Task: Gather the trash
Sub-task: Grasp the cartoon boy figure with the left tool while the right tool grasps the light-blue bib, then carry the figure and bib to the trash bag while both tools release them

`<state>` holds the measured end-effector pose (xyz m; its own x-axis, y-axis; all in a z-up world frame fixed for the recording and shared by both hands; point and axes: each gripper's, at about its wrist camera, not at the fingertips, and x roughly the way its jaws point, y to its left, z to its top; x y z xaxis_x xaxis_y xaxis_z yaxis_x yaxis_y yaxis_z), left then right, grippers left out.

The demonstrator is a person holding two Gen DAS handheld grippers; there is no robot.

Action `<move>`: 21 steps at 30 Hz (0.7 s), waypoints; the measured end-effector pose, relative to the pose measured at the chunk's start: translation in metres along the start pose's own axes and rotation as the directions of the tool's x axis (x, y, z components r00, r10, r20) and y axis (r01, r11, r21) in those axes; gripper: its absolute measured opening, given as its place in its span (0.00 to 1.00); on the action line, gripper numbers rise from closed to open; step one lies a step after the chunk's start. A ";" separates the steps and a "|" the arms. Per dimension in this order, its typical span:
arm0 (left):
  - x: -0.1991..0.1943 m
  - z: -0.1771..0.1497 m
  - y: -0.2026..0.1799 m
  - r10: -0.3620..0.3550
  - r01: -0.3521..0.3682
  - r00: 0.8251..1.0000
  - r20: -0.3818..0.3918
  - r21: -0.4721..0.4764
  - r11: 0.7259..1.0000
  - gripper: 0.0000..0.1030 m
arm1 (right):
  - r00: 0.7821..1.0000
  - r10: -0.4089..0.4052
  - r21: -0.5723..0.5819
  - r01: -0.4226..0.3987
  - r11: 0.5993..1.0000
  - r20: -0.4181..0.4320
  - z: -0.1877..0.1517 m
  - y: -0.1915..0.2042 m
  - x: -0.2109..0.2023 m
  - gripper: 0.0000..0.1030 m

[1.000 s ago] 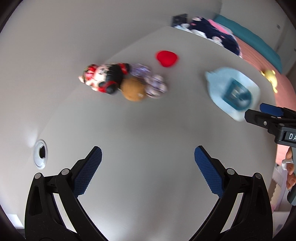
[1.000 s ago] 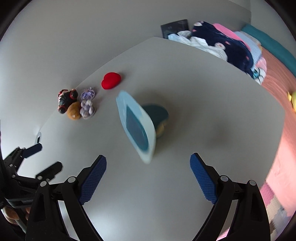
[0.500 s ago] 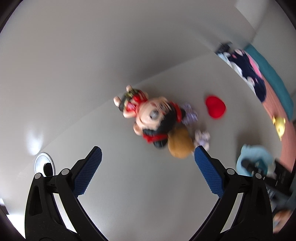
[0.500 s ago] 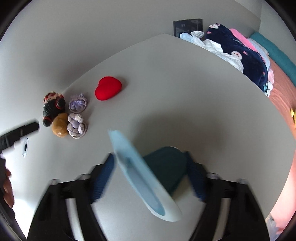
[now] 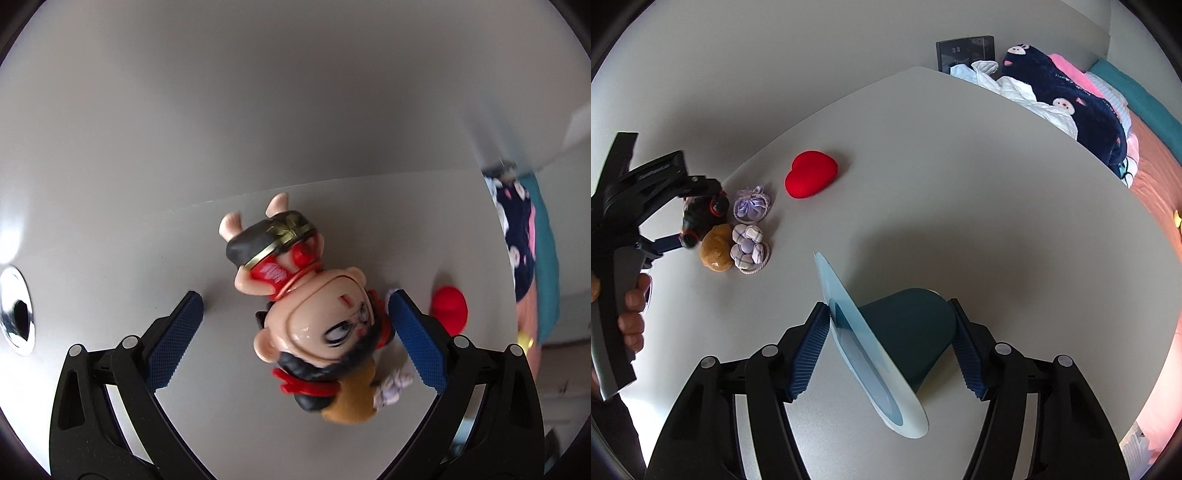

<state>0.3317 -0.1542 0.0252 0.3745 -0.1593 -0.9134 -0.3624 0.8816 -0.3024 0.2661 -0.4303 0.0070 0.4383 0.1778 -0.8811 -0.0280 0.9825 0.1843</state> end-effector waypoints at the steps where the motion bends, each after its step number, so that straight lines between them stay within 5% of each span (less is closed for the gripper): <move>1: 0.000 0.001 -0.001 0.027 -0.027 1.000 0.013 -0.005 1.000 0.90 | 1.000 -0.002 -0.004 0.002 1.000 0.001 -0.001 0.001 0.000 0.64; 7: -0.004 0.001 -0.001 0.044 -0.045 0.998 0.046 0.022 0.999 0.68 | 1.000 -0.002 -0.024 0.002 1.000 -0.006 -0.004 0.010 0.001 0.62; 21: -0.047 -0.058 0.047 -0.013 0.003 0.998 0.057 0.158 0.987 0.66 | 0.998 0.066 0.051 -0.066 0.996 -0.003 -0.045 0.008 -0.025 0.59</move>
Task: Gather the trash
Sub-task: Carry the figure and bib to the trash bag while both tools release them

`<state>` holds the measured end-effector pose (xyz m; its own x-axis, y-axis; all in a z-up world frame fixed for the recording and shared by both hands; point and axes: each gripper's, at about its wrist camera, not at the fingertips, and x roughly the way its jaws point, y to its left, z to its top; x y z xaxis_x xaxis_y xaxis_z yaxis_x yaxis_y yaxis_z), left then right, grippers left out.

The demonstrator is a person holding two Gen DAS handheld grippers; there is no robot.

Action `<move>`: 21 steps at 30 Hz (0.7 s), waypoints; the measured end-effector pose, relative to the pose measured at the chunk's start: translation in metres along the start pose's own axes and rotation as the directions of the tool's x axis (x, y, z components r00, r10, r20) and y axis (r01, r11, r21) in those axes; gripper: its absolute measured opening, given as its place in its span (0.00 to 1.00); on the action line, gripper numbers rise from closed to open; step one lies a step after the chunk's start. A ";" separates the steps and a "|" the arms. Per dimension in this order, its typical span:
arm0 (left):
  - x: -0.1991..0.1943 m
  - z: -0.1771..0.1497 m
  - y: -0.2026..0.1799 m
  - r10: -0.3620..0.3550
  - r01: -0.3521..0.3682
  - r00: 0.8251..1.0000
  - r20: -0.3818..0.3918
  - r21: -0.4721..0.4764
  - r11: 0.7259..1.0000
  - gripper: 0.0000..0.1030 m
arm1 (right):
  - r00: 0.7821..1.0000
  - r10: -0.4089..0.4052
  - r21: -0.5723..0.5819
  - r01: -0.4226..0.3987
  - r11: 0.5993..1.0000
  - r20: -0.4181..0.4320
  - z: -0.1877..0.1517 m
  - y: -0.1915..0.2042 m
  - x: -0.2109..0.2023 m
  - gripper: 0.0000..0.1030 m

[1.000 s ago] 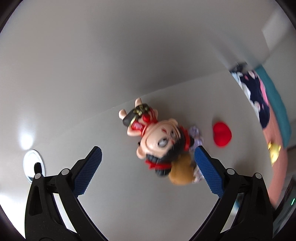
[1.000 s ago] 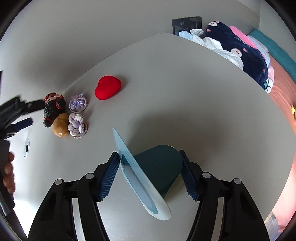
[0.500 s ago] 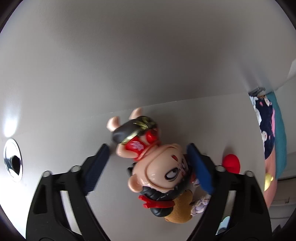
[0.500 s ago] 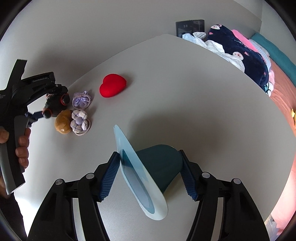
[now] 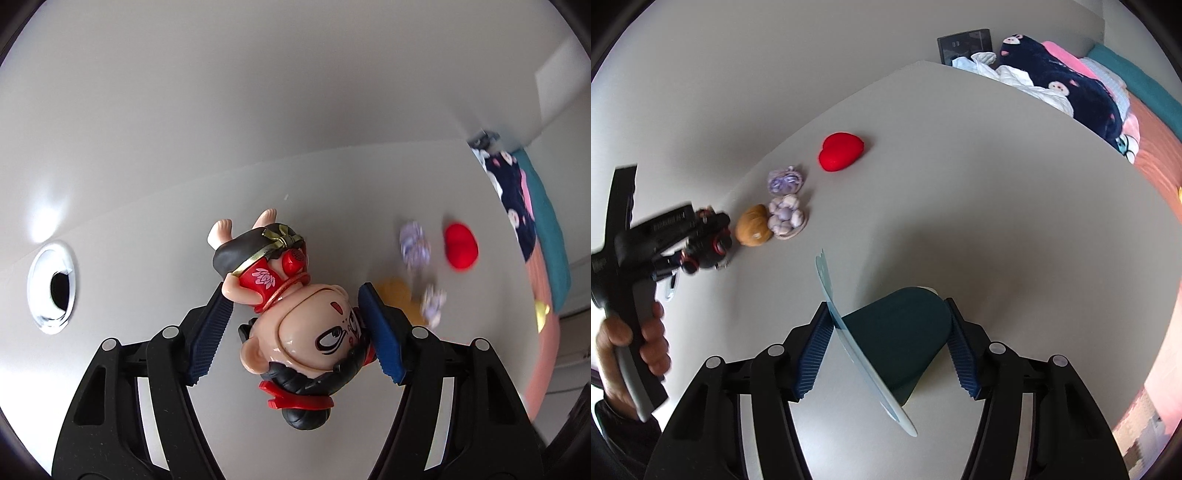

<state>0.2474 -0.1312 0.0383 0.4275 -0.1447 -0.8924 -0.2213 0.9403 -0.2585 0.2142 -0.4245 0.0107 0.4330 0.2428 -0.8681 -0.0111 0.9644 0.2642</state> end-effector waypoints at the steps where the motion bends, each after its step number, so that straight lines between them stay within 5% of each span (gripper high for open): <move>1: -0.004 -0.006 0.001 0.001 -0.001 1.000 0.004 0.012 1.000 0.66 | 1.000 0.004 0.004 -0.004 1.000 0.004 -0.003 0.002 -0.004 0.59; 11: -0.049 -0.079 -0.012 0.012 -0.024 0.997 0.071 0.180 0.983 0.66 | 0.999 0.016 0.033 -0.017 0.999 0.035 -0.051 0.013 -0.046 0.57; 21: -0.084 -0.145 -0.054 -0.058 0.021 0.993 0.102 0.333 0.943 0.66 | 0.996 0.035 0.075 -0.041 0.996 0.085 -0.096 0.005 -0.085 0.57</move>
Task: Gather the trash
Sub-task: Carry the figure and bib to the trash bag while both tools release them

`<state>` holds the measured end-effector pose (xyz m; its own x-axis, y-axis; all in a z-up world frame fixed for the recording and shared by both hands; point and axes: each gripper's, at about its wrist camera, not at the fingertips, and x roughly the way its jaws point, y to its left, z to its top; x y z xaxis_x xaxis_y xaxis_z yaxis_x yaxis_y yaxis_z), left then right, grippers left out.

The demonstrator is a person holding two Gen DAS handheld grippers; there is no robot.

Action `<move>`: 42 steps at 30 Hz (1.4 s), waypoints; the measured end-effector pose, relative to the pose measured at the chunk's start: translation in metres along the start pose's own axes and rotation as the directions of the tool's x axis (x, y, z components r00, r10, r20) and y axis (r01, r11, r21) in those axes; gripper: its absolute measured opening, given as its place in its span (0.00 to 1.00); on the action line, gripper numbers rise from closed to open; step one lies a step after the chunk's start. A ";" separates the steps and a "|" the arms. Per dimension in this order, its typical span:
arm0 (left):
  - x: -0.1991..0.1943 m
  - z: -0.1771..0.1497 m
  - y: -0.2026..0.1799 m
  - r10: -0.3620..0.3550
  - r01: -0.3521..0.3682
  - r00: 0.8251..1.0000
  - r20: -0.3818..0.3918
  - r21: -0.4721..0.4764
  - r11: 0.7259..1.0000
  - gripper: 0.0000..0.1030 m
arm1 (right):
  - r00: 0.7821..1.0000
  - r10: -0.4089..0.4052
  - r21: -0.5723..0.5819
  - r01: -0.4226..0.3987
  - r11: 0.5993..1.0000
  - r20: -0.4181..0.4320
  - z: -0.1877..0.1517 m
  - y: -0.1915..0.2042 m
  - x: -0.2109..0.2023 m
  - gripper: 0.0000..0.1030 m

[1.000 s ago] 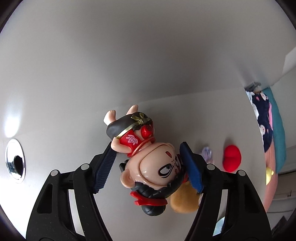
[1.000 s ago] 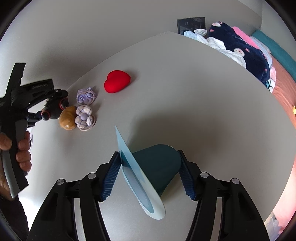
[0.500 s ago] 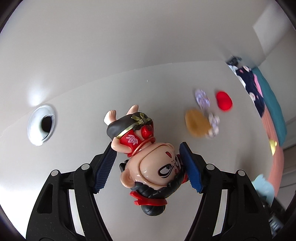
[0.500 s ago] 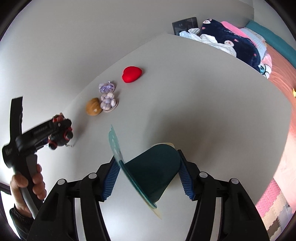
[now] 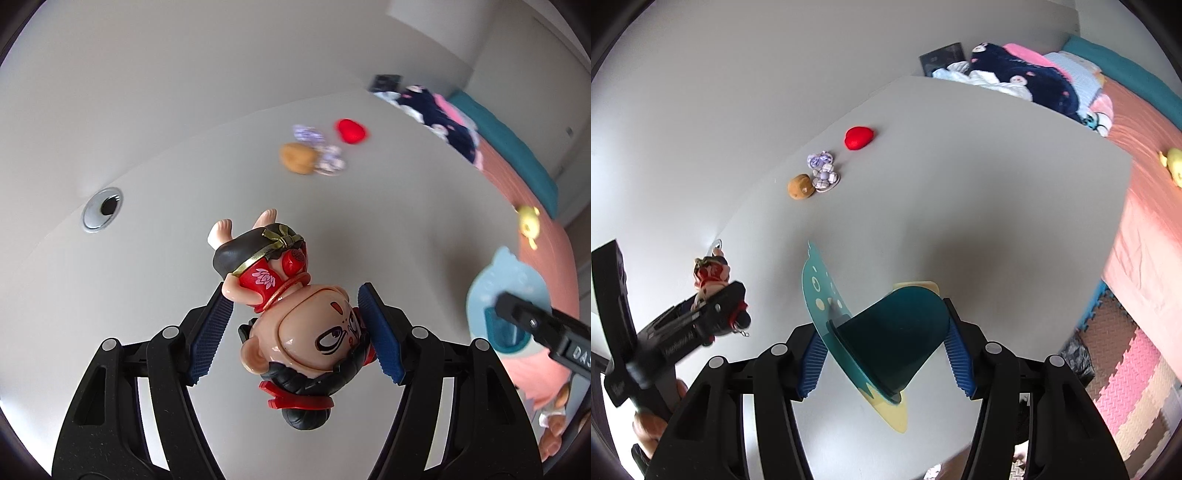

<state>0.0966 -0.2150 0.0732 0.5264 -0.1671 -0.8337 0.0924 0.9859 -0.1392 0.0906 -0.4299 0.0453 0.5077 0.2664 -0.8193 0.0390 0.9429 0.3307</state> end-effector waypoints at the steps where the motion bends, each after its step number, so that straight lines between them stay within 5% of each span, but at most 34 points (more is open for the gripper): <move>1: -0.004 -0.003 -0.006 -0.006 0.006 1.000 0.005 0.013 1.000 0.66 | 1.000 -0.001 0.005 0.001 1.000 0.008 -0.003 -0.003 -0.005 0.57; 17: -0.015 -0.056 -0.135 -0.122 0.125 0.992 -0.028 0.219 0.968 0.66 | 0.994 -0.066 0.140 0.054 0.989 0.086 -0.058 -0.095 -0.081 0.56; 31: 0.007 -0.120 -0.260 -0.199 0.245 0.968 -0.150 0.430 0.869 0.67 | 0.979 -0.185 0.316 0.151 0.937 0.082 -0.121 -0.206 -0.120 0.56; 42: 0.051 -0.166 -0.313 -0.136 0.260 0.957 -0.258 0.543 0.799 0.69 | 0.978 -0.210 0.390 0.196 0.900 -0.005 -0.150 -0.260 -0.091 0.57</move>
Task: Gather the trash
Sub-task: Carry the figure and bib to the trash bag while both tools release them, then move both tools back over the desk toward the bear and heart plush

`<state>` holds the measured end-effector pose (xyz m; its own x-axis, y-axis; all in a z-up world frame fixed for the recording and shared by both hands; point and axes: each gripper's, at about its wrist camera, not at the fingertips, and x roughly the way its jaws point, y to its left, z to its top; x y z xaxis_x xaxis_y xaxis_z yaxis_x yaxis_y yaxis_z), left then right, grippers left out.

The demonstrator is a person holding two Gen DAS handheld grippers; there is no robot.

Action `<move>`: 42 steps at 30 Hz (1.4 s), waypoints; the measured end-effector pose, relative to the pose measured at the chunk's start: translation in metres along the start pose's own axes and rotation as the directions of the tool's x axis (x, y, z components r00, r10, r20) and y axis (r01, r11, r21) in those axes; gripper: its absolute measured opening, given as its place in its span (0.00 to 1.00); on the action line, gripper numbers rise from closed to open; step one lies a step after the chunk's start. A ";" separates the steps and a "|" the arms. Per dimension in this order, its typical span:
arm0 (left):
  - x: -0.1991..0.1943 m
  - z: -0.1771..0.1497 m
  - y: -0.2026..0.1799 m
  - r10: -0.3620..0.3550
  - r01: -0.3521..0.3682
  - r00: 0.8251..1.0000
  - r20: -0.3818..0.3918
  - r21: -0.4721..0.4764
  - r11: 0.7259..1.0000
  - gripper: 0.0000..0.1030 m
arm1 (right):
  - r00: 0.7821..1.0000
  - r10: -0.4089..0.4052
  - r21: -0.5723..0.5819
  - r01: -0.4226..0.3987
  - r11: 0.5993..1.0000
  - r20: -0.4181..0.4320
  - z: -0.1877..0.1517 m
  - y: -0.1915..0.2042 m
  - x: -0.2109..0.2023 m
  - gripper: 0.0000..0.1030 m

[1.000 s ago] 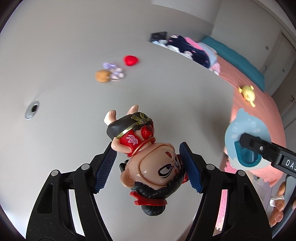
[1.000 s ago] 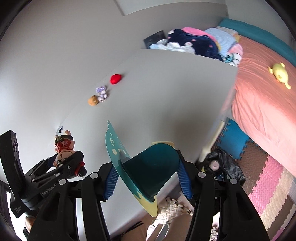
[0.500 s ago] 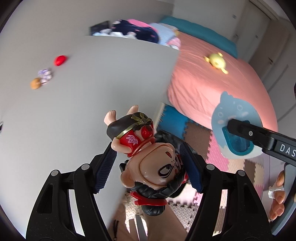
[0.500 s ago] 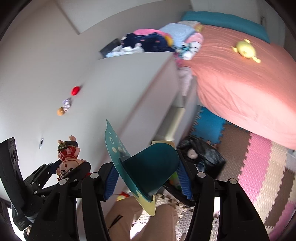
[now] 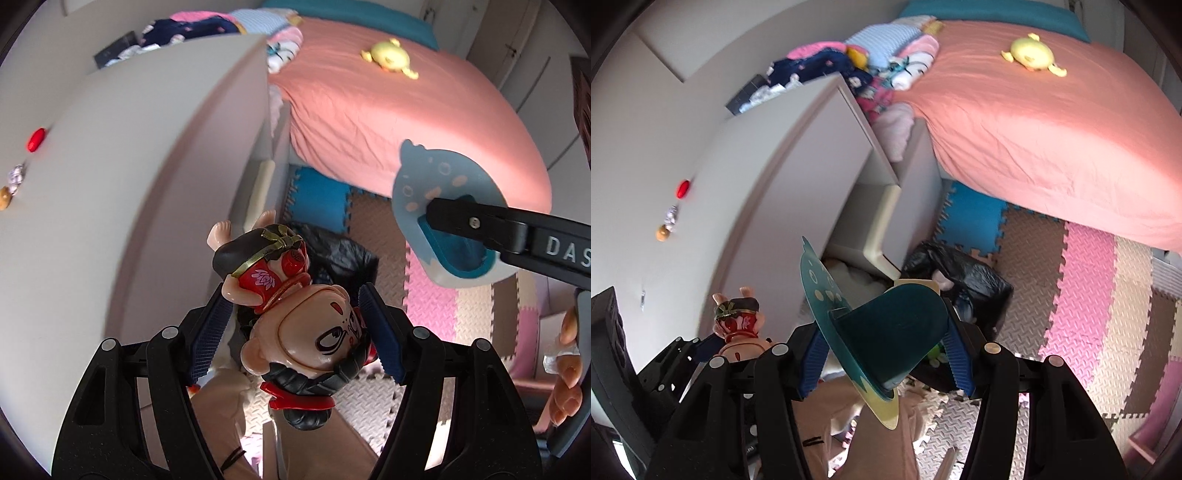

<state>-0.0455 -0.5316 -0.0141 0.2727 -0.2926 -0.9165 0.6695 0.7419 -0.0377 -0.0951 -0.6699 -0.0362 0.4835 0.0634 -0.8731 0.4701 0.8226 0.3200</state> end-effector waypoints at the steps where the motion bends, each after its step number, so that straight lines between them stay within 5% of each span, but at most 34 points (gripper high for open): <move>1: 0.003 0.001 -0.003 0.008 -0.008 1.000 -0.007 0.011 1.000 0.85 | 1.000 -0.023 -0.005 0.023 1.000 -0.008 0.000 -0.001 0.004 0.68; 3: 0.000 0.000 -0.005 0.050 -0.051 0.998 0.034 0.017 0.999 0.94 | 0.996 -0.084 0.009 0.084 0.996 -0.001 0.000 -0.004 0.010 0.87; 25: -0.014 0.005 0.036 0.020 -0.017 0.999 0.040 -0.071 0.997 0.94 | 0.998 -0.058 -0.012 0.058 0.998 -0.001 0.001 0.012 0.013 0.87; 42: -0.059 0.001 0.131 0.065 -0.042 0.992 0.112 -0.200 0.979 0.94 | 0.999 0.017 -0.152 -0.012 0.988 0.033 0.018 0.118 0.005 0.87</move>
<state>0.0266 -0.4178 0.0350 0.3915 -0.3093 -0.8667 0.5057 0.8592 -0.0782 -0.0239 -0.5824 0.0035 0.5157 0.0590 -0.8547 0.3465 0.8980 0.2711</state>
